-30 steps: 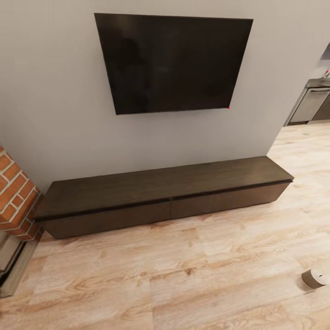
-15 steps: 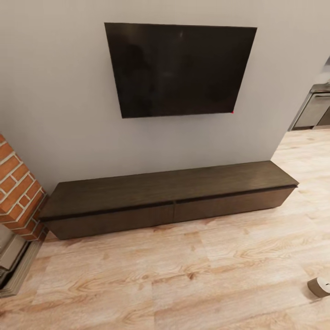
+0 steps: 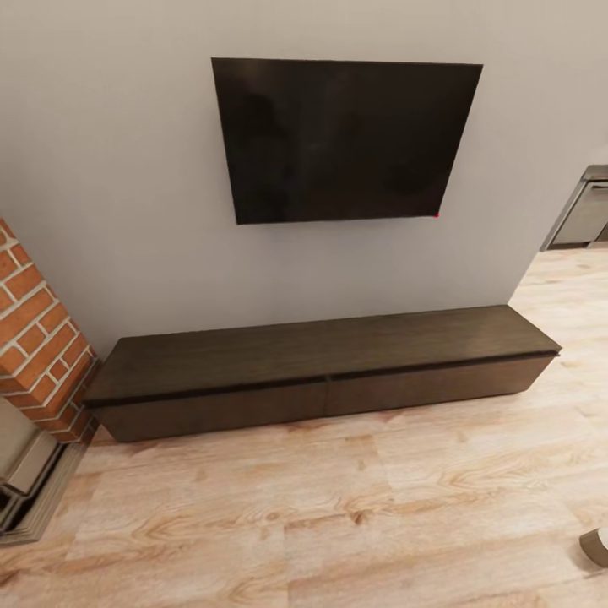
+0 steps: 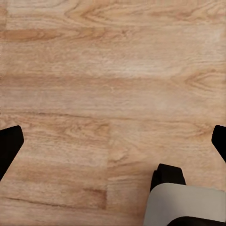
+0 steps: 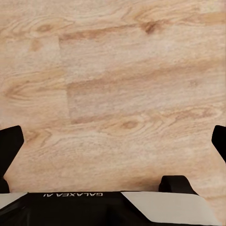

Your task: Place each of the two pumpkins and all three candles from the living room inside a cabinet in the living room (use any cabinet), then make sure every cabinet is closed, and position the cauldron so it is next to a table in the living room.

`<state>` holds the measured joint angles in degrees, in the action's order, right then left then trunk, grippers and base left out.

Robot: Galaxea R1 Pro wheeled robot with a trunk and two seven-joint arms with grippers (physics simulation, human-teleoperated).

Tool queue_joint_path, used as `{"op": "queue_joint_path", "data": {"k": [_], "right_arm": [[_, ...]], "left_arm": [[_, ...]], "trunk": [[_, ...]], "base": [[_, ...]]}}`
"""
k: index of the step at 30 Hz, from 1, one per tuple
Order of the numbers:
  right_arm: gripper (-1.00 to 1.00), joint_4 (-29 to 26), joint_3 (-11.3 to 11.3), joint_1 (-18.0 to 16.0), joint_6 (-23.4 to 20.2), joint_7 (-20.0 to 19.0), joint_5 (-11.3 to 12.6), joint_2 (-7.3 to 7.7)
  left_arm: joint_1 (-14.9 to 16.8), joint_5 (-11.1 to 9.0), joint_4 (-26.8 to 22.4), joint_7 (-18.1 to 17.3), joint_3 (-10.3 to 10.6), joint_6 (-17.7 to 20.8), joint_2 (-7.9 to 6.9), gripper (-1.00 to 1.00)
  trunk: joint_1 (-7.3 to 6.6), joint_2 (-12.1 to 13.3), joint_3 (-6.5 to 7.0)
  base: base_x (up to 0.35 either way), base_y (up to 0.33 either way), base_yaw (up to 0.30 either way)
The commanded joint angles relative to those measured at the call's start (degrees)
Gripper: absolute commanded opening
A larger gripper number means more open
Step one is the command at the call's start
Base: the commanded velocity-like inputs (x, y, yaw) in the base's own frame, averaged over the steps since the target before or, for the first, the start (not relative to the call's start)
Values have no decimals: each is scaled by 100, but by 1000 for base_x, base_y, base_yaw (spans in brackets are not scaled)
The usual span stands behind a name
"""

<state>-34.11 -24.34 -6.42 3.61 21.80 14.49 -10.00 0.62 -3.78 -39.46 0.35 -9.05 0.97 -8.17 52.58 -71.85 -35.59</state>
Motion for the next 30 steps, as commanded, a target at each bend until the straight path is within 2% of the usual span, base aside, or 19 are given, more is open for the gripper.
{"op": "queue_joint_path", "data": {"k": [1, 30], "right_arm": [[100, 0, -2, 0, 16, 0, 0, 0], [100, 2, -27, 1, 79, 9, -8, 0]], "left_arm": [[0, 0, 0, 0, 2, 0, 0, 100], [0, 0, 0, 0, 2, 0, 8, 100]], "trunk": [[0, 0, 9], [0, 0, 274]], "base": [[0, 0, 84], [0, 0, 92]]}}
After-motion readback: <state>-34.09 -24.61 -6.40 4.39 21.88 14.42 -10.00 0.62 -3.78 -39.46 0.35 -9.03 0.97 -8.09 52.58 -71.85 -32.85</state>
